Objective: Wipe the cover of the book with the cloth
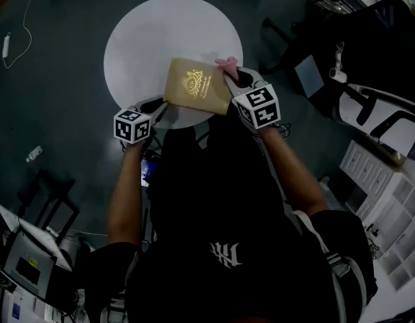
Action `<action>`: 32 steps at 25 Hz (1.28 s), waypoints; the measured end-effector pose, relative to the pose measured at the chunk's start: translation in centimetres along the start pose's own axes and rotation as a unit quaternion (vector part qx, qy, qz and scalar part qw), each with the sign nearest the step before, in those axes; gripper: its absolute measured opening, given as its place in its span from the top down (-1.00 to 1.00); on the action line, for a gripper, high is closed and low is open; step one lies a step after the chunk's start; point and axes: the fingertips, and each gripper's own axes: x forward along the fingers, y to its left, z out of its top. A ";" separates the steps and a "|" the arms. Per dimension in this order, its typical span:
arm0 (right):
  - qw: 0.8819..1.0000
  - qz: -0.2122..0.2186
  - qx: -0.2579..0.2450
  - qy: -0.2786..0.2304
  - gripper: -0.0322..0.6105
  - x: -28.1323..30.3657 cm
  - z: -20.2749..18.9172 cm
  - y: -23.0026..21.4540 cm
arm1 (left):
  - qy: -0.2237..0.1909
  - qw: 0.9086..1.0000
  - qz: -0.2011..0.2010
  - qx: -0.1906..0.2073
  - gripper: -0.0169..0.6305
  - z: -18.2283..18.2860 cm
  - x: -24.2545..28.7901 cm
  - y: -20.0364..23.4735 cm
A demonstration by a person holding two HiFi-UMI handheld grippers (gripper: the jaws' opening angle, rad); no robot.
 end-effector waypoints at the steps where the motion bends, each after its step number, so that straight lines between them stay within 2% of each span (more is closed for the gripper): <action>1: 1.000 0.019 -0.011 -0.008 0.77 1.0 1.3 1.6 | 0.000 1.000 0.000 0.000 0.74 0.0 0.1 0.0; 4: 0.997 0.065 -0.036 -0.013 0.77 4.8 3.9 6.2 | -0.001 1.000 0.001 -0.001 0.74 -0.1 0.2 0.0; 7: 0.994 0.092 -0.063 0.004 0.77 8.6 4.2 9.3 | -0.002 1.000 0.002 -0.003 0.74 -0.1 0.3 0.1; 13: 0.989 0.091 -0.114 0.035 0.77 12.8 3.5 12.1 | -0.008 1.000 0.003 -0.007 0.74 -0.2 -0.2 0.4; 16: 0.984 0.082 -0.148 0.054 0.77 13.7 2.4 12.2 | -0.008 1.000 0.005 -0.011 0.74 -0.3 -0.3 0.5; 21: 0.981 0.077 -0.171 0.056 0.78 13.7 1.7 11.9 | -0.009 1.000 0.008 -0.012 0.74 -0.3 -0.4 0.6; 32: 0.986 0.052 -0.146 0.062 0.78 9.5 -2.2 6.8 | -0.005 1.000 0.009 -0.011 0.74 -0.1 0.1 0.2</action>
